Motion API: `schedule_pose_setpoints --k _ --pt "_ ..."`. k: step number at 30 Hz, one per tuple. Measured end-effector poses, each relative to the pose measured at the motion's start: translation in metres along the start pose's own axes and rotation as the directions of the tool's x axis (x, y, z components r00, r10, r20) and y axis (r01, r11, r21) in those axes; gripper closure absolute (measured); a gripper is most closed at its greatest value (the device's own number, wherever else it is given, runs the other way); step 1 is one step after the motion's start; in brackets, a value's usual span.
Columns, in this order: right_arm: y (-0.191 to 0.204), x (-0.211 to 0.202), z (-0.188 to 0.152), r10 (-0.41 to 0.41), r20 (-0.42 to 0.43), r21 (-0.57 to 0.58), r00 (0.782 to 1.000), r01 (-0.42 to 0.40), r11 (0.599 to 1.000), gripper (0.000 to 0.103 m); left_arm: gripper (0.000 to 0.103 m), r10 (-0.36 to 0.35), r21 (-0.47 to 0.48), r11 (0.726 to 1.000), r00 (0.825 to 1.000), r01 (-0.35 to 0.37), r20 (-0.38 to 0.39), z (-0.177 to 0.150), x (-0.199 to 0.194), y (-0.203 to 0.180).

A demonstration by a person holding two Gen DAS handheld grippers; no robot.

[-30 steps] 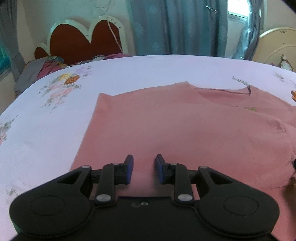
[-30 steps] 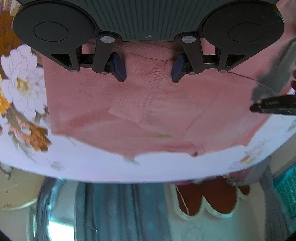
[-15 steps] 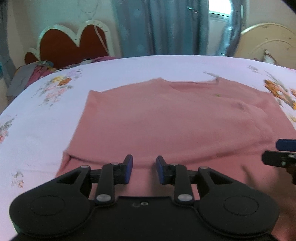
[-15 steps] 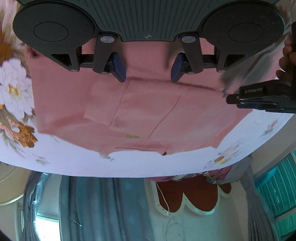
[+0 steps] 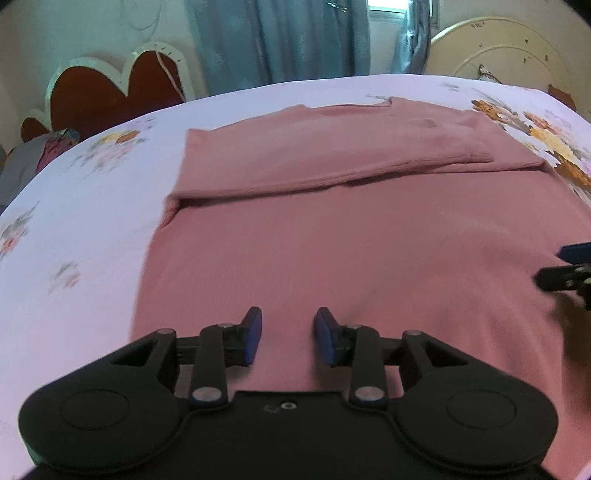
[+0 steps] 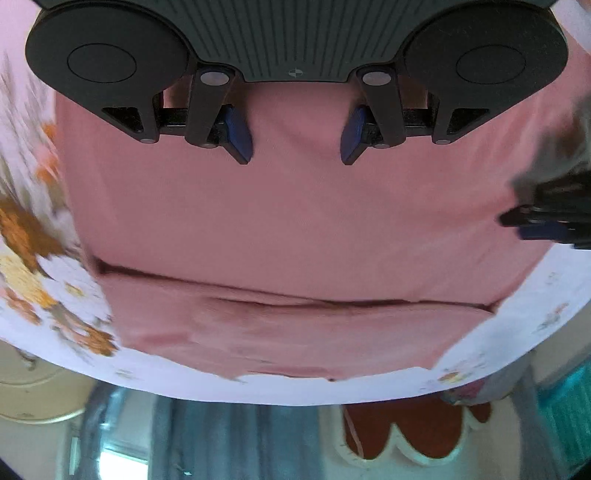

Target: Fold small clothes

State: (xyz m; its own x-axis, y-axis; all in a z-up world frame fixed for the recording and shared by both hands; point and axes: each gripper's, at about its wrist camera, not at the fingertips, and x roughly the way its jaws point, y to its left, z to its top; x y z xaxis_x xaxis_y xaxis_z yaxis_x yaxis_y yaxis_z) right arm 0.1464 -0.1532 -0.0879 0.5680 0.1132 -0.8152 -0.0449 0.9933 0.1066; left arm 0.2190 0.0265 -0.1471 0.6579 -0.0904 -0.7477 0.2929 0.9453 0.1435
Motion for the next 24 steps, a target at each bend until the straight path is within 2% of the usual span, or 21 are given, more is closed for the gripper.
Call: schedule_pose_setpoints --k 4,14,24 --pt "-0.006 -0.033 -0.015 -0.013 0.039 0.051 0.999 0.011 0.999 0.049 0.07 -0.008 -0.022 1.0 1.0 0.008 0.009 -0.015 -0.024 0.017" --pt "-0.008 -0.081 -0.056 -0.096 0.035 0.085 0.995 0.093 0.992 0.049 0.043 0.008 -0.084 0.996 1.0 -0.007 0.01 -0.056 -0.07 0.044" --pt "-0.034 -0.111 -0.086 -0.195 0.031 0.187 0.98 0.186 0.965 0.049 0.042 -0.006 -0.183 0.983 1.0 0.0 -0.03 -0.083 -0.083 0.067"
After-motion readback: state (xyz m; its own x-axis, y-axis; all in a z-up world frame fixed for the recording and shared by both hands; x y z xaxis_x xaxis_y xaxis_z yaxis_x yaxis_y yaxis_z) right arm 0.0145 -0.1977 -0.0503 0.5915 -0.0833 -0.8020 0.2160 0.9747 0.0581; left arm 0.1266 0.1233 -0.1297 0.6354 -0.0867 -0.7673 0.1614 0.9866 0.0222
